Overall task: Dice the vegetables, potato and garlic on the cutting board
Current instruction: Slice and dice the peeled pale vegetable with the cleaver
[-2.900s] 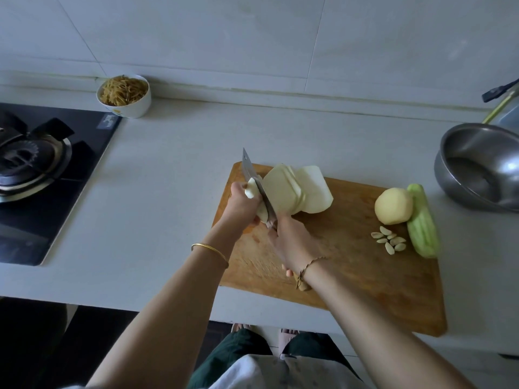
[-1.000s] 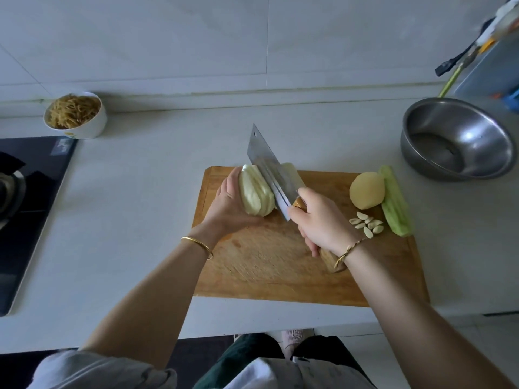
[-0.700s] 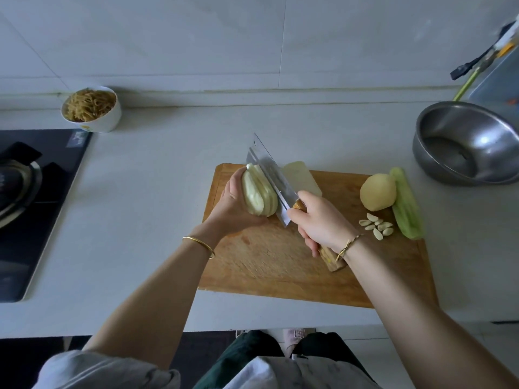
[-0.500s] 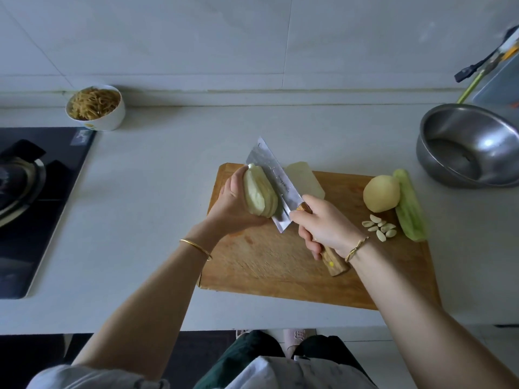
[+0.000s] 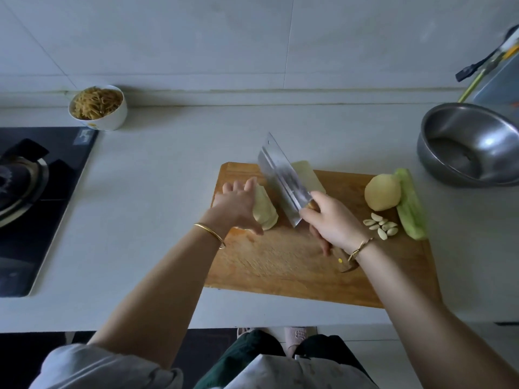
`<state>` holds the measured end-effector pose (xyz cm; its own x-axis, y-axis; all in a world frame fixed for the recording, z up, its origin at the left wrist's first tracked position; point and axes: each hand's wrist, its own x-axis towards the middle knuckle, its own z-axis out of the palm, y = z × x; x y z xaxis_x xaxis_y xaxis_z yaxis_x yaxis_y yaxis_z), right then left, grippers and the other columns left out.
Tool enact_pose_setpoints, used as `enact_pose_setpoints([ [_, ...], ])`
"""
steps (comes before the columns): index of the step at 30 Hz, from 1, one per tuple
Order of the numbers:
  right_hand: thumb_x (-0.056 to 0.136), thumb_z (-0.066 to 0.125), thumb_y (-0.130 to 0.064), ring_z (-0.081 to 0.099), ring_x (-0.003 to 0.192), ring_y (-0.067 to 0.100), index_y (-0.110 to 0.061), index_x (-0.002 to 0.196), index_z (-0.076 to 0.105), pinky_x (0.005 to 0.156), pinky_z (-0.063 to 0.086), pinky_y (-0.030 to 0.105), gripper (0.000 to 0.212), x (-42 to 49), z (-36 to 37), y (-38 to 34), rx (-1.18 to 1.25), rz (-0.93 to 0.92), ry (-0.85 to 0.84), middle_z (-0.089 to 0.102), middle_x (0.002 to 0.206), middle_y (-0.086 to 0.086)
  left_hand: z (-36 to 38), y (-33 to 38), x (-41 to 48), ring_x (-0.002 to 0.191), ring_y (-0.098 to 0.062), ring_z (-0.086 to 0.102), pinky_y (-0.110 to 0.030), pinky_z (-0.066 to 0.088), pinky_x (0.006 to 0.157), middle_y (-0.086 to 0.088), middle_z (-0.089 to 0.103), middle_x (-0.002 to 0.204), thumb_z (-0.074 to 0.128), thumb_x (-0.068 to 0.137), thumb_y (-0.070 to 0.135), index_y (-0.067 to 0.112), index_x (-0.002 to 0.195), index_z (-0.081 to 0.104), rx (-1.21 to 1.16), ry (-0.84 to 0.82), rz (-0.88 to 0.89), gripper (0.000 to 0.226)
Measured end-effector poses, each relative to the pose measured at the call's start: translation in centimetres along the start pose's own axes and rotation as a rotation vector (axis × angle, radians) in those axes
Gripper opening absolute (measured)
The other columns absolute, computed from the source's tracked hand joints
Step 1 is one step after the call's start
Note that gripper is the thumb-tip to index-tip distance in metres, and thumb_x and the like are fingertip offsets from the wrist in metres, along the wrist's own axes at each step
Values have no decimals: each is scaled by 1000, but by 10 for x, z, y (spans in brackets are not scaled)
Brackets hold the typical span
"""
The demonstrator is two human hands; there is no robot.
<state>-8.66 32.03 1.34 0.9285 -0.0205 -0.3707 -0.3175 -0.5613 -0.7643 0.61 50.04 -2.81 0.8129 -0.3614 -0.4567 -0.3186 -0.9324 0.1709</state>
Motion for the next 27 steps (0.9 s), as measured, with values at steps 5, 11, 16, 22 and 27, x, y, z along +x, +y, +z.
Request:
enact_pose_setpoints([
  [5,97,44,-18,47,28,19,-22,73,32,32,37,25,27,-1,-4,-3,-152,-50,56,51,58,6,-7,-23,-16,139,-35,20,-45,31,107,-14,20,151,85,63,45,16,151,0,-403,-10,-115,126],
  [11,99,43,-20,48,32,17,-12,100,44,33,42,26,8,1,11,0,-186,6,-20,51,64,7,6,-25,-22,84,-33,67,-40,59,68,-20,55,116,55,94,41,-7,134,34,-886,137,-440,66],
  [16,98,44,-21,44,27,16,-10,85,38,29,31,21,19,2,20,-2,-226,14,16,49,65,7,13,-1,-13,76,-26,65,-37,59,66,-18,50,126,60,89,47,-3,133,39,-889,146,-460,70],
  [22,99,44,-22,45,28,16,-12,85,37,29,32,20,19,-1,18,0,-230,25,35,50,65,7,10,9,-5,104,-37,60,-45,54,88,-19,38,137,53,92,47,1,139,34,-834,95,-500,68],
  [27,99,41,-22,46,34,19,-8,94,41,29,32,20,15,-1,22,-2,-254,57,28,53,69,10,13,18,-1,129,-34,39,-46,41,103,-14,34,143,64,82,51,9,147,12,-850,68,-491,93],
])
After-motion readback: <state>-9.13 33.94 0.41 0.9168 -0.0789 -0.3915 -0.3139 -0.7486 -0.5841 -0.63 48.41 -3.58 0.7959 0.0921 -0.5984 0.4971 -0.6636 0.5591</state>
